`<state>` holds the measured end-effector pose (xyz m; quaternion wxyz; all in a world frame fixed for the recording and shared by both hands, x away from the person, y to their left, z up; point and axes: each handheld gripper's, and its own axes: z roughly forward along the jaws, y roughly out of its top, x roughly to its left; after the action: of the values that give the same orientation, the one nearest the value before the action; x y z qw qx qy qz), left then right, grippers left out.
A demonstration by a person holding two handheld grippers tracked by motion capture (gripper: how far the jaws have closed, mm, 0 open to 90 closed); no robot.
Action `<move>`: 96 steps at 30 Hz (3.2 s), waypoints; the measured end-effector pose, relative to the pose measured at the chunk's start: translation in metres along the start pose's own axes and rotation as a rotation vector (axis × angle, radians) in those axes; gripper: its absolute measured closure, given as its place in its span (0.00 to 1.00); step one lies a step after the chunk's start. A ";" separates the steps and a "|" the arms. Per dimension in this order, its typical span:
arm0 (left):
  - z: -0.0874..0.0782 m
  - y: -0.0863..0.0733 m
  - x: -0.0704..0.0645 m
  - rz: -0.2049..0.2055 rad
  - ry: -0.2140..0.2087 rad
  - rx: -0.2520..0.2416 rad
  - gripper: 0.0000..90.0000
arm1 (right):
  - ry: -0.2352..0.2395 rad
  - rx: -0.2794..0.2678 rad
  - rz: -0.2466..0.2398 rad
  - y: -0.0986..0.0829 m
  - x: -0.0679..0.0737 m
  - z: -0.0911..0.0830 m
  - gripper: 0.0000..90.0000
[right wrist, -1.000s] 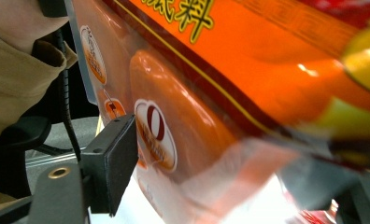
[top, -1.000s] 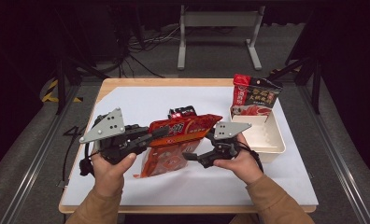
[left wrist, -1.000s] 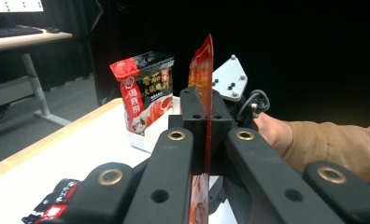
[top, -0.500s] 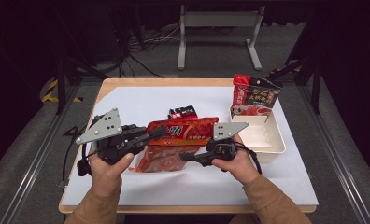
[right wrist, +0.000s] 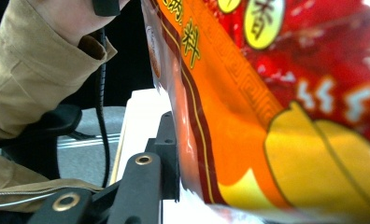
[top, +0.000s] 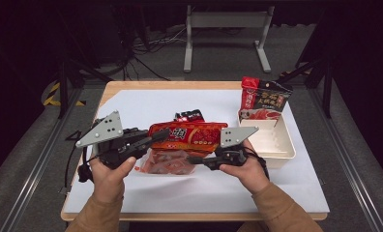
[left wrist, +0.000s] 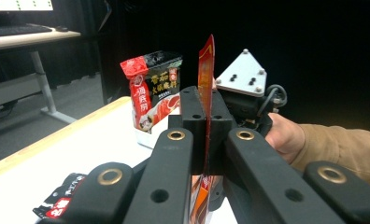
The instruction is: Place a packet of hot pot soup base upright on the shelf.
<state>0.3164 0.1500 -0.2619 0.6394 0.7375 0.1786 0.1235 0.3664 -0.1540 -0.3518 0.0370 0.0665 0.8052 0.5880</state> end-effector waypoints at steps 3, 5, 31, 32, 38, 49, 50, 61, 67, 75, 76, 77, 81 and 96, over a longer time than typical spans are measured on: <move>-0.001 -0.001 0.002 0.003 0.016 0.005 1.00 | -0.028 0.014 -0.020 0.005 0.004 -0.003 0.78; -0.001 -0.002 0.005 -0.004 0.020 0.007 1.00 | -0.039 0.027 -0.018 0.007 0.005 -0.005 0.78; 0.003 -0.038 0.039 -0.029 0.181 0.214 0.48 | -0.242 0.063 0.087 0.030 -0.008 -0.079 0.78; 0.003 -0.040 0.042 -0.032 0.188 0.217 0.48 | -0.256 0.059 0.088 0.032 -0.009 -0.084 0.78; 0.000 -0.052 0.056 -0.050 0.204 0.218 0.48 | -0.302 0.051 0.091 0.041 -0.014 -0.100 0.78; 0.000 -0.071 0.073 -0.078 0.233 0.254 0.47 | -0.374 0.032 0.098 0.051 -0.026 -0.123 0.78; 0.000 -0.072 0.075 -0.084 0.234 0.255 0.46 | -0.381 0.035 0.098 0.052 -0.026 -0.126 0.78; 0.001 -0.088 0.085 -0.131 0.257 0.258 0.51 | -0.476 0.038 0.111 0.055 -0.037 -0.153 0.78; 0.001 -0.091 0.087 -0.134 0.265 0.261 0.50 | -0.517 0.037 0.120 0.053 -0.041 -0.165 0.78; 0.001 -0.092 0.087 -0.144 0.266 0.263 0.48 | -0.579 0.043 0.129 0.051 -0.043 -0.182 0.78; 0.001 -0.092 0.087 -0.144 0.266 0.264 0.48 | -0.587 0.042 0.132 0.051 -0.043 -0.184 0.78; 0.001 -0.092 0.087 -0.146 0.266 0.265 0.48 | -0.595 0.040 0.135 0.050 -0.043 -0.187 0.78; 0.001 -0.092 0.088 -0.137 0.266 0.271 0.48 | -0.628 0.036 0.144 0.048 -0.044 -0.196 0.78; 0.002 -0.092 0.089 -0.155 0.267 0.278 0.44 | -0.673 0.017 0.148 0.031 -0.053 -0.214 0.78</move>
<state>0.3880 0.1963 -0.3576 0.5097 0.7799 0.3333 0.1447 0.3913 -0.3548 -0.2579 0.2573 0.3154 0.7458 0.5274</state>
